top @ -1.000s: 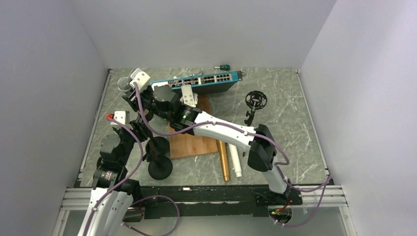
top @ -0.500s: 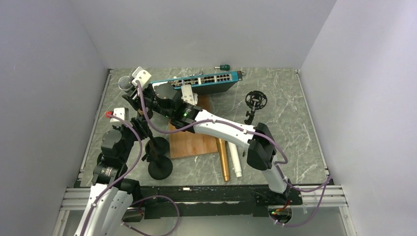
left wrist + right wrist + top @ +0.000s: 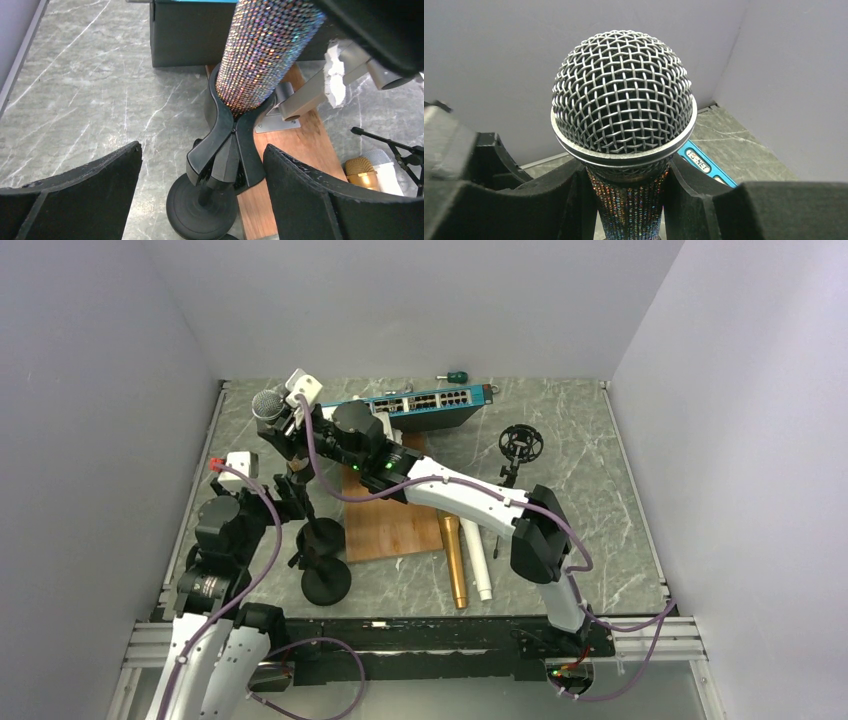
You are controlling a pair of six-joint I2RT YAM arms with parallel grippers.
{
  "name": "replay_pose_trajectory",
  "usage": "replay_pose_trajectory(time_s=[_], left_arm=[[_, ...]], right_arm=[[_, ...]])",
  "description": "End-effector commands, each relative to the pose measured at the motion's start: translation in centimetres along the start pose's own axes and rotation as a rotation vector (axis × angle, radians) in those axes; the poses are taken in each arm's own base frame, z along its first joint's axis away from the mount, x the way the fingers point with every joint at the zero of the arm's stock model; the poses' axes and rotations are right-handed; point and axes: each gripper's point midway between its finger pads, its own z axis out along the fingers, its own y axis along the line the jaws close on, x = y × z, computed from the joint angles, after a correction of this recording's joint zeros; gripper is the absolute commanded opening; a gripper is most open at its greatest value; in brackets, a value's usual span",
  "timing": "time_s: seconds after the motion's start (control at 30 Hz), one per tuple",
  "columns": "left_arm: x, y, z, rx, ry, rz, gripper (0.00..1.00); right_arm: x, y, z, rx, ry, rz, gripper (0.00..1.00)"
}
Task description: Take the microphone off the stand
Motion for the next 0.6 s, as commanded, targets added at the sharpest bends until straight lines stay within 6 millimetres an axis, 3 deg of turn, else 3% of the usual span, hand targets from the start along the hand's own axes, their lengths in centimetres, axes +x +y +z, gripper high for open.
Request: replay_pose_trajectory(time_s=[0.0, 0.13, 0.2, 0.33, 0.57], left_arm=[[-3.1, -1.4, -1.3, 0.075, -0.091, 0.038, 0.93], [-4.0, -2.6, -2.1, 0.133, -0.094, 0.042, 0.87], [-4.1, -2.9, -2.1, 0.143, -0.067, 0.041, 0.9], [-3.4, -2.9, -1.6, 0.139, 0.016, 0.056, 0.95], [-1.5, -2.7, -1.4, 0.142, 0.128, 0.117, 0.95]], right_arm=[[-7.3, 0.0, -1.4, -0.023, -0.147, -0.008, 0.0], [-7.4, -0.4, -1.8, -0.018, -0.153, 0.008, 0.0], [-7.4, -0.5, -1.8, -0.024, -0.155, 0.008, 0.0], [-7.7, -0.5, -1.7, -0.032, -0.152, 0.008, 0.0], [-7.8, -0.4, -1.6, -0.033, -0.154, 0.034, 0.0]])
